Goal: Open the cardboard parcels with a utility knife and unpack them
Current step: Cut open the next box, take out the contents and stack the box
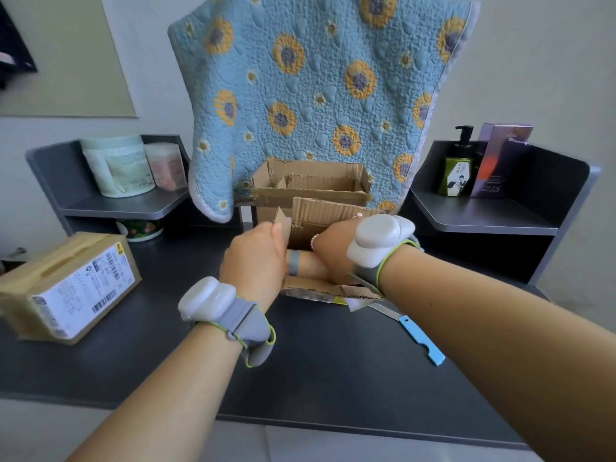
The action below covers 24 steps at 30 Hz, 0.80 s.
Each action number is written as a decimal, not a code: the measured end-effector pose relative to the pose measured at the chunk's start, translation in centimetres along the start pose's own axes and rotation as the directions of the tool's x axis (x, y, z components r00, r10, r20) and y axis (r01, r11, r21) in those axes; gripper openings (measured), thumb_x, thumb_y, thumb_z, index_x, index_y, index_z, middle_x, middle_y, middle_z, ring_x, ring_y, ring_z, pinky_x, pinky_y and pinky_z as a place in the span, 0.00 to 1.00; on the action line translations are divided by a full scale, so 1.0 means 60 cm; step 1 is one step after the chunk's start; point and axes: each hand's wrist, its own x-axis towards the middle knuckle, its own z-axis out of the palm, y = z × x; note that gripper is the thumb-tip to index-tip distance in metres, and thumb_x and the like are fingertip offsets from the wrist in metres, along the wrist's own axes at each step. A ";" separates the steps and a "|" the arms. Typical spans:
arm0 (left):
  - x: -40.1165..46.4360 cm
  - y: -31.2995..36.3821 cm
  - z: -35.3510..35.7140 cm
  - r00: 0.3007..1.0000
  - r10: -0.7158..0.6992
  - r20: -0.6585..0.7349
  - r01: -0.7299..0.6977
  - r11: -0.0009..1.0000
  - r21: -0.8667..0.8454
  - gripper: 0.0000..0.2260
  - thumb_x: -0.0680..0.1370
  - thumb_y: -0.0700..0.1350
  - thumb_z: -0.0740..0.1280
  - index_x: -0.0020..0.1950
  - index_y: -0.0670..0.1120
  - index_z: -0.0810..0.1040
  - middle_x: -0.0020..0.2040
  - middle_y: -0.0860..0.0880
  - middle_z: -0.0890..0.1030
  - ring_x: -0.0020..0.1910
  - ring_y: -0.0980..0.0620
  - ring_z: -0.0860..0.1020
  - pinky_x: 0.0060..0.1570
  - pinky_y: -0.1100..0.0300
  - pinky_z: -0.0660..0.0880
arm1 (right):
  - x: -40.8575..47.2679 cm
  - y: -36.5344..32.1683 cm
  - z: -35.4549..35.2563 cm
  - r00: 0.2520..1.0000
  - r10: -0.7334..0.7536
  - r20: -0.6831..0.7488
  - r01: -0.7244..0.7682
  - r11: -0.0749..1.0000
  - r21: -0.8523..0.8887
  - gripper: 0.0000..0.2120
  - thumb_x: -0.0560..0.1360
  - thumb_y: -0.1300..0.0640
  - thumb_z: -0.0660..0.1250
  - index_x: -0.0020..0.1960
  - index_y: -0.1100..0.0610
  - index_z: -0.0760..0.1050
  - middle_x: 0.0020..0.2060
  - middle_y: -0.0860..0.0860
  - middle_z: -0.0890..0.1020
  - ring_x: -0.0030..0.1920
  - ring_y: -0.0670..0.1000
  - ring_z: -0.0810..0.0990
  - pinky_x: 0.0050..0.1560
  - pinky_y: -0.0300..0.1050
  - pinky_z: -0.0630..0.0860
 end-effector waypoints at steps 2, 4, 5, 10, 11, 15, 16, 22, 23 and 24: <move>0.008 -0.009 0.000 1.000 -0.024 -0.004 0.024 1.000 0.020 0.13 0.81 0.47 0.51 0.38 0.44 0.65 0.37 0.45 0.69 0.39 0.45 0.66 0.39 0.54 0.60 | -0.004 0.006 -0.002 0.991 0.005 -0.134 0.000 0.999 0.034 0.08 0.75 0.53 0.59 0.49 0.52 0.75 0.46 0.50 0.81 0.42 0.55 0.76 0.42 0.45 0.69; 0.018 -0.022 0.001 0.998 -0.061 0.014 0.060 0.996 0.068 0.14 0.81 0.46 0.50 0.38 0.44 0.65 0.38 0.45 0.69 0.39 0.45 0.66 0.39 0.54 0.61 | -0.008 0.011 -0.003 0.982 0.013 -0.188 0.004 0.996 0.090 0.06 0.70 0.51 0.62 0.45 0.52 0.72 0.45 0.50 0.80 0.41 0.55 0.75 0.41 0.45 0.72; 0.023 -0.028 0.002 0.996 -0.087 0.029 0.084 0.992 0.091 0.14 0.81 0.46 0.50 0.38 0.43 0.65 0.38 0.45 0.69 0.39 0.45 0.66 0.39 0.54 0.61 | -0.009 0.015 -0.006 0.973 0.015 -0.231 0.019 0.990 0.143 0.10 0.68 0.49 0.64 0.47 0.52 0.72 0.47 0.50 0.79 0.43 0.55 0.75 0.43 0.46 0.74; 0.036 -0.049 0.002 0.982 -0.186 0.031 0.184 0.981 0.062 0.15 0.80 0.47 0.50 0.42 0.41 0.70 0.36 0.44 0.76 0.36 0.44 0.73 0.38 0.55 0.64 | -0.009 0.024 -0.006 0.891 0.164 -0.423 0.118 0.816 0.566 0.26 0.66 0.49 0.69 0.63 0.49 0.71 0.53 0.50 0.72 0.52 0.54 0.76 0.51 0.49 0.76; 0.036 -0.050 0.001 0.983 -0.181 0.005 0.181 0.983 0.036 0.13 0.80 0.48 0.52 0.46 0.42 0.72 0.38 0.44 0.77 0.38 0.43 0.74 0.38 0.54 0.65 | -0.010 0.025 -0.007 0.866 0.213 -0.452 0.153 0.748 0.646 0.26 0.66 0.50 0.69 0.64 0.49 0.71 0.55 0.50 0.73 0.52 0.53 0.77 0.52 0.48 0.76; 0.038 -0.043 -0.003 0.989 -0.147 -0.014 0.147 0.989 0.028 0.13 0.80 0.53 0.55 0.58 0.49 0.73 0.50 0.43 0.80 0.49 0.39 0.76 0.40 0.54 0.68 | -0.016 0.031 -0.007 0.785 0.424 -0.452 0.278 0.411 0.868 0.23 0.68 0.53 0.71 0.62 0.51 0.72 0.52 0.48 0.77 0.52 0.48 0.78 0.52 0.42 0.76; 0.040 -0.042 -0.004 0.989 -0.144 -0.011 0.145 0.989 0.020 0.14 0.80 0.53 0.55 0.58 0.50 0.74 0.51 0.43 0.80 0.50 0.39 0.76 0.40 0.54 0.68 | -0.017 0.035 -0.006 0.786 0.461 -0.412 0.300 0.299 0.906 0.22 0.69 0.53 0.71 0.62 0.52 0.71 0.50 0.47 0.77 0.50 0.47 0.78 0.49 0.40 0.77; 0.046 -0.038 -0.006 0.983 -0.181 0.004 0.181 0.983 0.023 0.15 0.80 0.52 0.54 0.50 0.45 0.76 0.48 0.42 0.80 0.45 0.41 0.74 0.42 0.51 0.72 | -0.022 0.057 -0.002 0.807 0.554 -0.205 0.359 -0.186 0.915 0.18 0.73 0.55 0.69 0.60 0.60 0.71 0.49 0.57 0.79 0.39 0.47 0.80 0.28 0.31 0.74; 0.048 -0.036 -0.005 0.980 -0.196 0.017 0.195 0.979 0.052 0.16 0.80 0.53 0.53 0.48 0.44 0.75 0.48 0.42 0.79 0.43 0.42 0.72 0.41 0.52 0.70 | -0.023 0.059 0.001 0.808 0.555 -0.198 0.358 -0.196 0.913 0.16 0.73 0.55 0.69 0.58 0.59 0.72 0.48 0.56 0.79 0.38 0.47 0.79 0.26 0.29 0.73; 0.051 -0.035 -0.004 0.977 -0.210 0.033 0.206 0.975 0.083 0.18 0.81 0.53 0.51 0.47 0.44 0.74 0.48 0.41 0.79 0.43 0.43 0.71 0.41 0.52 0.68 | -0.024 0.061 0.004 0.804 0.560 -0.201 0.355 -0.181 0.917 0.13 0.73 0.55 0.69 0.55 0.58 0.73 0.46 0.56 0.80 0.37 0.46 0.79 0.26 0.28 0.72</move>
